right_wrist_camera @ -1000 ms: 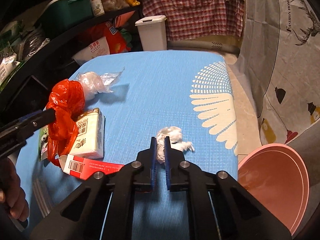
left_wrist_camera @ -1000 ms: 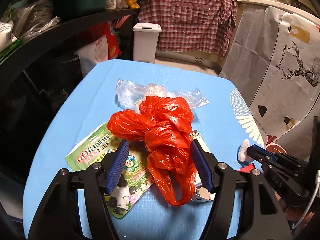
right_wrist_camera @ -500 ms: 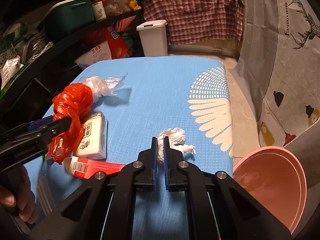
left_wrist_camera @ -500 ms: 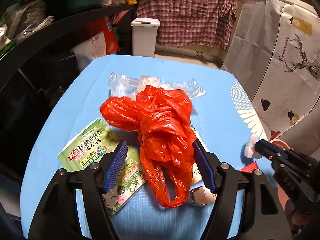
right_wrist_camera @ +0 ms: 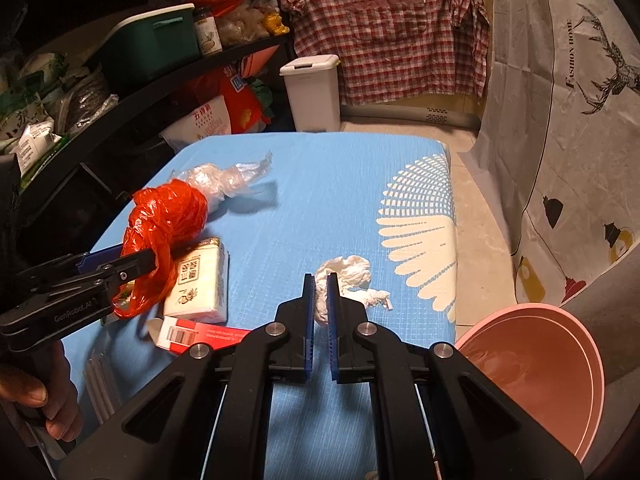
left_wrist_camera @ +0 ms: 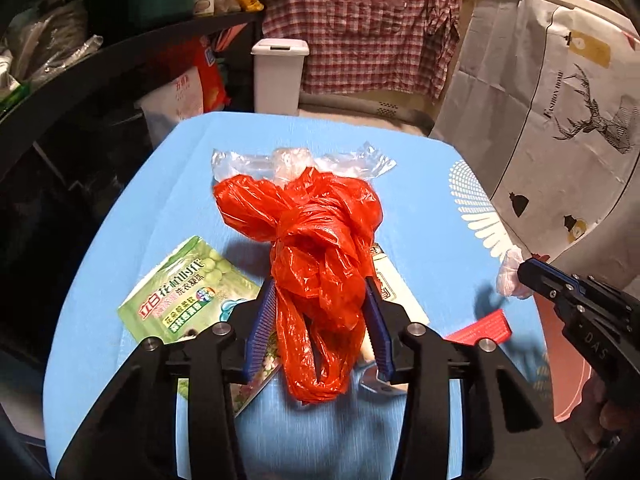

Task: Collect trash
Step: 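Lift the red bag with the left tool while the right tool lifts the tissue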

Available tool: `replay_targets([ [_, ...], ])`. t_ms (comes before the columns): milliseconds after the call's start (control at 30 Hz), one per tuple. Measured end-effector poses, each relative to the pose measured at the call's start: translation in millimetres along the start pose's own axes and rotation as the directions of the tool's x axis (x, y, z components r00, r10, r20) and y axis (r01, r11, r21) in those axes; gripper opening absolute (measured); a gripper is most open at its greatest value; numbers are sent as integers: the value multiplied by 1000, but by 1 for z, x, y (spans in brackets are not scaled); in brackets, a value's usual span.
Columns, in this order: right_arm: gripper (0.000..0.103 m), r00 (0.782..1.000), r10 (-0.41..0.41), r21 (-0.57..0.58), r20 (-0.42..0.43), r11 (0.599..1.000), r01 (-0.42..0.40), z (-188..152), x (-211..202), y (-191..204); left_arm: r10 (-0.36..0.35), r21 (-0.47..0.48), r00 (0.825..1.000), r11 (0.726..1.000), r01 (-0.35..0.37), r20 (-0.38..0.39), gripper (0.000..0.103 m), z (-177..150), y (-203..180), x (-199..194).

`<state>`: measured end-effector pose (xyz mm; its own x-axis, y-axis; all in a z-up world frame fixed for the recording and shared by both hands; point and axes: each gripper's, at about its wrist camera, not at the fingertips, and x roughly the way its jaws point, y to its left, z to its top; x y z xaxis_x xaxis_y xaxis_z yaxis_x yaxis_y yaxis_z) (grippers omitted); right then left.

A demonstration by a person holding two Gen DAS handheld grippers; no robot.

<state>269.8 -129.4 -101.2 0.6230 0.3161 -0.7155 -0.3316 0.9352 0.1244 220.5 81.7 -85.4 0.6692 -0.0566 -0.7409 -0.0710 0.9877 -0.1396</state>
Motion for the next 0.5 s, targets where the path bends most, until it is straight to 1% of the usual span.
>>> replay_targets([
  [200, 6, 999, 6, -24, 43, 1000, -5, 4, -22, 10, -2, 22, 999, 1000, 0, 51, 40, 1, 0, -26],
  [500, 6, 991, -4, -27, 134, 1000, 8, 7, -74, 20, -3, 51, 993, 999, -3, 118, 40, -1, -6, -67],
])
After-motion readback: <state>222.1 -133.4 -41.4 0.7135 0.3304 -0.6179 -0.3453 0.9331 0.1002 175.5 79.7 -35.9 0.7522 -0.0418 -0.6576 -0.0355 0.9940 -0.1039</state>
